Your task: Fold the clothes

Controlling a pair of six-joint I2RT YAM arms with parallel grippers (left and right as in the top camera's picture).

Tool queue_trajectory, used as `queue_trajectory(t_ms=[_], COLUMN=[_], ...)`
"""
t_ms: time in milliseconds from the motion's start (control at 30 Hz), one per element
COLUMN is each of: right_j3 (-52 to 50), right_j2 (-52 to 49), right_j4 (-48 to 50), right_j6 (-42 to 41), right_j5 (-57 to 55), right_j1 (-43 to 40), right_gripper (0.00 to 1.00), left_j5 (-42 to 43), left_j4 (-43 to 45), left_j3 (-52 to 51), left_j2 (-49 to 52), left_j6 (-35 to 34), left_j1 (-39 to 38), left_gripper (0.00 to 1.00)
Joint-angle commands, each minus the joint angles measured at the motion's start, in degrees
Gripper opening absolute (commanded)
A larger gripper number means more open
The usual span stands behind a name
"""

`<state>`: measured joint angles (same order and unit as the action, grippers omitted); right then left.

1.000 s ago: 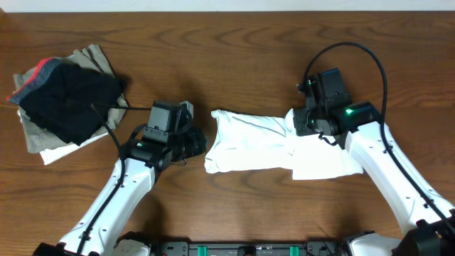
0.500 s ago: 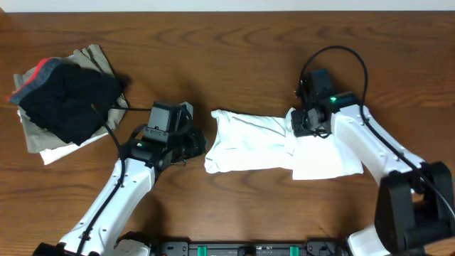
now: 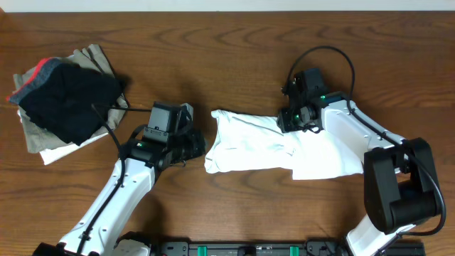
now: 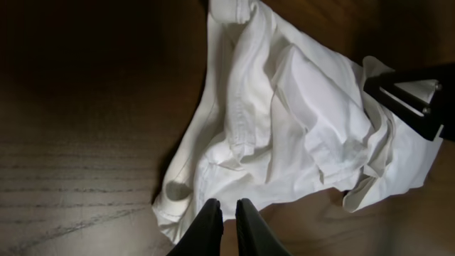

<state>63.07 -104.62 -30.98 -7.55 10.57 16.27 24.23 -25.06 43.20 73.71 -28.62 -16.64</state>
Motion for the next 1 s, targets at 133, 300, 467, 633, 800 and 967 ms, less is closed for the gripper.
queue_trajectory(t_ms=[133,300,467,633,800,967], right_j3=[0.6,0.6,-0.3,-5.3,-10.2,-13.6], right_j2=[9.6,17.1,16.9,15.2,13.8,12.6], right_j4=[-6.4,-14.1,-20.3,-17.9,-12.2,-8.7], right_j6=[0.2,-0.8,-1.9,-3.1,-3.2,-4.9], right_j5=[-7.6,-8.9,-8.8,-8.6,-8.6,-8.7], right_j1=[-0.9,-0.8,-0.5,1.7,3.9,4.4], right_gripper=[0.48,0.47,0.46,0.46,0.47,0.45], left_j5=[-1.0,-1.0,-1.9,-1.8,-1.9,-1.8], left_j4=[-0.6,-0.6,-0.6,-0.7,-0.6,-0.7], left_j3=[0.1,0.1,0.1,0.1,0.1,0.1], left_j2=[-0.3,-0.3,-0.3,-0.3,-0.3,-0.3], left_j6=[0.6,0.6,0.5,0.5,0.5,0.5], left_j1=[0.2,0.2,0.2,0.2,0.2,0.2], left_gripper=[0.12,0.12,0.12,0.12,0.12,0.12])
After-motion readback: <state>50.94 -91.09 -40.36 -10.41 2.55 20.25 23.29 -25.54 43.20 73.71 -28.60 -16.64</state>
